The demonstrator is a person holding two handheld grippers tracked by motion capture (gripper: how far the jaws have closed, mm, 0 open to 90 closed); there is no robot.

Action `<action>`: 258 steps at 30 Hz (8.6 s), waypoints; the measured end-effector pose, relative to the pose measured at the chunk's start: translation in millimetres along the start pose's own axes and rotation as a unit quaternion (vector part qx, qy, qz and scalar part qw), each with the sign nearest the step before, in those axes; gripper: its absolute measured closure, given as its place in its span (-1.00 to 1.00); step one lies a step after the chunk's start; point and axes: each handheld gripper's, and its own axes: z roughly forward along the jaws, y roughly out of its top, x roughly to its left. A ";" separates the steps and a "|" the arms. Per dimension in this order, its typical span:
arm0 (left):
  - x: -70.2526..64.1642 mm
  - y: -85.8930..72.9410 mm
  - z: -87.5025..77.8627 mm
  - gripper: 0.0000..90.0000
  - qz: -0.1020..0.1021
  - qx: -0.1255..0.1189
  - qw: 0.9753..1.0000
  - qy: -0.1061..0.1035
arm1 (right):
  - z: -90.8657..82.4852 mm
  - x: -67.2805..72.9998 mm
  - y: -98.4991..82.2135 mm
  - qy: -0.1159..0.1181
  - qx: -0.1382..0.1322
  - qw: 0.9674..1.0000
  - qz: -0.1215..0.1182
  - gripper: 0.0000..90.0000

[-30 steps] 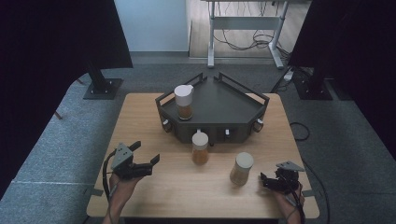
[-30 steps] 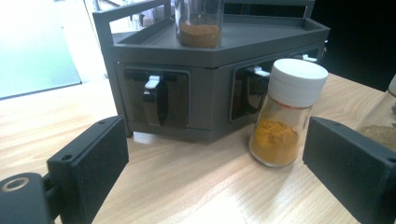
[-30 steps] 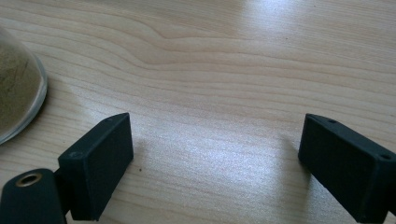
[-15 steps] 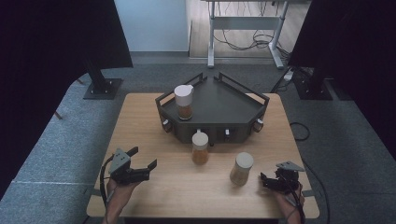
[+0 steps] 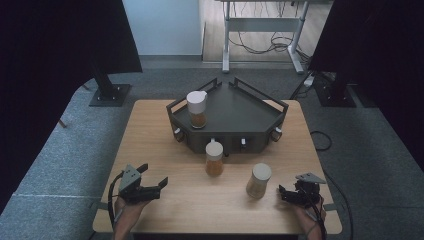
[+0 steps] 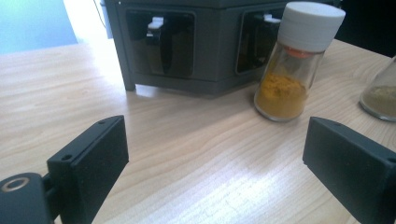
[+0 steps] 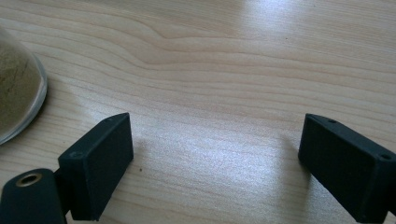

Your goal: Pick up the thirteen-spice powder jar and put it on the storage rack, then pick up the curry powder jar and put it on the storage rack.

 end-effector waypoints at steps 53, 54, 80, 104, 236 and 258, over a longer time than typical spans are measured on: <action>-1.6 -52.0 17.3 -0.84 -0.026 0.119 0.992 0.025 | -17.2 0.8 5.3 0.031 -0.057 0.998 0.004 -0.81; -1.8 -52.0 17.6 -0.84 -0.026 0.121 0.992 0.026 | -17.9 1.0 5.6 0.031 -0.057 0.998 0.003 -0.81; -1.6 -53.0 20.3 -0.84 -0.017 0.162 0.986 0.039 | -40.0 3.8 14.1 0.029 -0.089 0.996 0.004 -0.81; -4.8 -53.5 24.9 -0.87 -0.004 0.188 0.981 0.055 | -76.2 18.7 23.9 0.022 -0.132 0.991 0.000 -0.81; -6.3 -53.9 24.5 -0.93 -0.013 0.191 0.979 0.068 | -88.6 147.8 87.8 0.080 -0.215 0.972 -0.051 -0.77; -6.3 -53.9 24.6 -0.93 -0.013 0.191 0.979 0.068 | -72.5 162.9 97.0 0.079 -0.221 0.971 -0.052 -0.76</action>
